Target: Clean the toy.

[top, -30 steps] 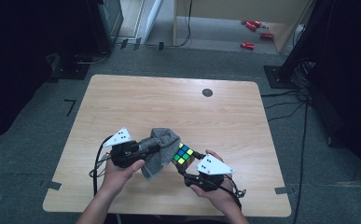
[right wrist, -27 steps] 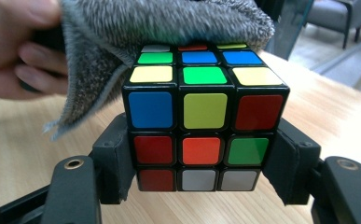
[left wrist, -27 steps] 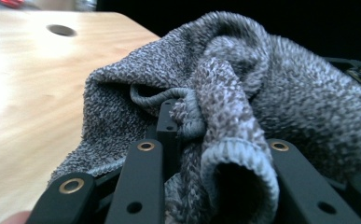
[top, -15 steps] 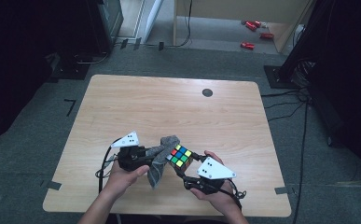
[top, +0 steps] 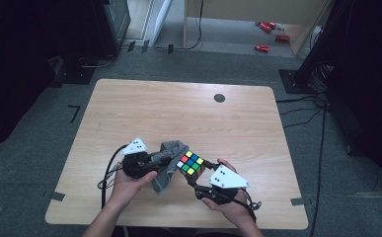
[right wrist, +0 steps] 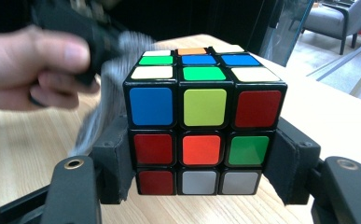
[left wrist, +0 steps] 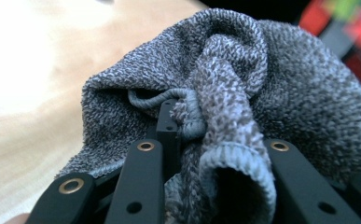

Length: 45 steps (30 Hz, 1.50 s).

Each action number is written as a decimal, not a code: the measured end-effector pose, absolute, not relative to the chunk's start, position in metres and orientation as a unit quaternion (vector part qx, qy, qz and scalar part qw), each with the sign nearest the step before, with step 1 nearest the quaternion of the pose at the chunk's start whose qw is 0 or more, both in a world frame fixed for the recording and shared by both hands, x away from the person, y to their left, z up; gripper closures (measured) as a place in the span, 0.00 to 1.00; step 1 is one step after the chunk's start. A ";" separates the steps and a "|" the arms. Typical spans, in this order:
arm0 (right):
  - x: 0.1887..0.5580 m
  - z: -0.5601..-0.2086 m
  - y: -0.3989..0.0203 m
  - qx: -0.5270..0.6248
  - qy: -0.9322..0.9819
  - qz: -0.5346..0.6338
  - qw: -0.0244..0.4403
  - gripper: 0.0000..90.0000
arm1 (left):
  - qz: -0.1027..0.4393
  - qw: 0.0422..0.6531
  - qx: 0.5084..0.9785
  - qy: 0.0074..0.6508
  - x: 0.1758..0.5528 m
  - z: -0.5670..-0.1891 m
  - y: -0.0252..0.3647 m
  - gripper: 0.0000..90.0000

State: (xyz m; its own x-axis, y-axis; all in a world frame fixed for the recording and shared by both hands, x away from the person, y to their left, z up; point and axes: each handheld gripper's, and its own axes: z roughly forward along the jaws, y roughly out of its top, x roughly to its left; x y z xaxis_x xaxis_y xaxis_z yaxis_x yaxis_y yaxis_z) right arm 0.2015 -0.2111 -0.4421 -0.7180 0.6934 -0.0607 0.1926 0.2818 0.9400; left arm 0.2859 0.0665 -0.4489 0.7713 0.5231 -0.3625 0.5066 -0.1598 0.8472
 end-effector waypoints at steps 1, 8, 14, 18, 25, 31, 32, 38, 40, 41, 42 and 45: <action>0.202 -0.445 -0.209 0.290 0.768 0.519 0.239 0.38 | 0.002 0.568 0.754 0.330 0.284 -0.447 0.067 0.80; 0.201 -0.445 -0.207 0.288 0.768 0.522 0.236 0.38 | -0.038 0.570 0.761 0.305 0.282 -0.452 0.055 0.81; 0.202 -0.442 -0.211 0.290 0.763 0.525 0.241 0.38 | -0.015 0.535 0.791 0.297 0.279 -0.455 0.047 0.82; 0.201 -0.439 -0.212 0.292 0.759 0.528 0.245 0.38 | 0.015 0.502 0.815 0.291 0.277 -0.457 0.040 0.81; 0.203 -0.441 -0.213 0.297 0.763 0.522 0.240 0.38 | 0.040 0.517 0.767 0.377 0.287 -0.453 0.064 0.80; 0.203 -0.448 -0.204 0.289 0.776 0.508 0.237 0.38 | 0.021 0.563 0.755 0.337 0.279 -0.445 0.060 0.80; 0.203 -0.448 -0.203 0.287 0.777 0.508 0.237 0.38 | 0.019 0.557 0.762 0.330 0.278 -0.446 0.056 0.80; 0.202 -0.446 -0.206 0.290 0.775 0.509 0.237 0.38 | 0.005 0.538 0.780 0.318 0.275 -0.454 0.045 0.81; 0.202 -0.445 -0.207 0.293 0.772 0.511 0.239 0.38 | 0.019 0.519 0.796 0.310 0.274 -0.456 0.041 0.81; 0.202 -0.444 -0.208 0.292 0.770 0.514 0.240 0.38 | 0.028 0.507 0.805 0.306 0.273 -0.457 0.038 0.80; 0.202 -0.443 -0.208 0.293 0.769 0.515 0.241 0.38 | 0.038 0.497 0.812 0.304 0.272 -0.458 0.035 0.80; 0.203 -0.441 -0.211 0.295 0.764 0.518 0.245 0.38 | 0.055 0.491 0.813 0.308 0.272 -0.457 0.035 0.80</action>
